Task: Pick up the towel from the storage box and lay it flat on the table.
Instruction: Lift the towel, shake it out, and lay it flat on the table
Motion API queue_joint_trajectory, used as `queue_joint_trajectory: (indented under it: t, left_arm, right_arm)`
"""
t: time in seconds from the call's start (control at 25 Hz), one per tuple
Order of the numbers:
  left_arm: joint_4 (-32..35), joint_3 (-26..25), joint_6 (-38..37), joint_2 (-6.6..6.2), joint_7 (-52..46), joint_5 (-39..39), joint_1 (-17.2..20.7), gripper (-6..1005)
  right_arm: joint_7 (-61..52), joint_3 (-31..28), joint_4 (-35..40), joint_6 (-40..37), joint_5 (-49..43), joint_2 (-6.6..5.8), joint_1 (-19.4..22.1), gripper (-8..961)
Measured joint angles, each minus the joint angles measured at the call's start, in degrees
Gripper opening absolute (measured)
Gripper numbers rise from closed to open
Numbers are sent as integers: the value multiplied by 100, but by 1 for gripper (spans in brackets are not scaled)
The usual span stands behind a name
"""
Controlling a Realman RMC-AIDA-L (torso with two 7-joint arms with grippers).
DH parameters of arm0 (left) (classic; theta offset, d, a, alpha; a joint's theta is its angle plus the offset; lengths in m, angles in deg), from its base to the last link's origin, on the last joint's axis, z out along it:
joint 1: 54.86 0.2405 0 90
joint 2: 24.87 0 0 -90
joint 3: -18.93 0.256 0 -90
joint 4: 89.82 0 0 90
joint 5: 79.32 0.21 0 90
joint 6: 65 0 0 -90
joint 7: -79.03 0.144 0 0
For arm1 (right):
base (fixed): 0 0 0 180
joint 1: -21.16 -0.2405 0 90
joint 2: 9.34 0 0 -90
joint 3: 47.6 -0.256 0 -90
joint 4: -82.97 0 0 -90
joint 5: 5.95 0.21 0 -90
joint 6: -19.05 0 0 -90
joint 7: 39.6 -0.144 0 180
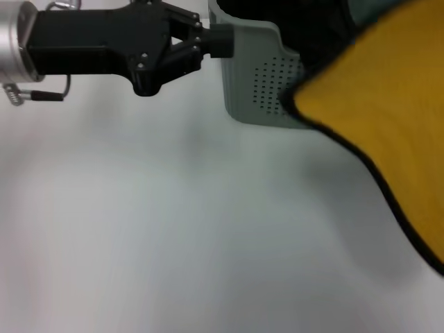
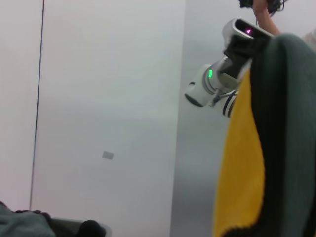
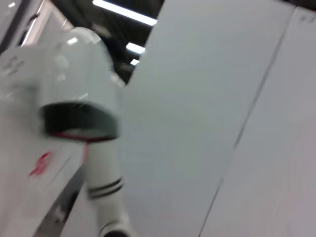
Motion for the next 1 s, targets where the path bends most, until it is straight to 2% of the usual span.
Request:
queue_joint_trajectory:
  t: [0.16, 0.24, 0.4, 0.72, 0.84, 1.0]
  left_arm:
    - [-69, -23, -3, 73, 14, -45, -13, 29]
    - [-70, -112, -4, 87, 2, -142, 10, 42]
    - [-76, -405, -1, 87, -106, -329, 59, 69]
    - [-212, -613, 156, 115, -122, -528, 249, 121]
    - [-378, -614, 358, 114, -51, -573, 285, 283]
    - [-582, -598, 366, 62, 4, -610, 273, 419]
  right_arm:
    - [-178, 10, -292, 471, -416, 71, -273, 66]
    - [-398, 17, -418, 644, -940, 99, -515, 67]
    - [-534, -13, -542, 644, -1117, 129, -658, 68]
    - [-566, -258, -636, 184, -735, 151, -582, 71]
    - [-602, -393, -688, -118, -376, 147, -564, 72]
    - [-699, -319, -610, -202, 17, 97, -497, 74]
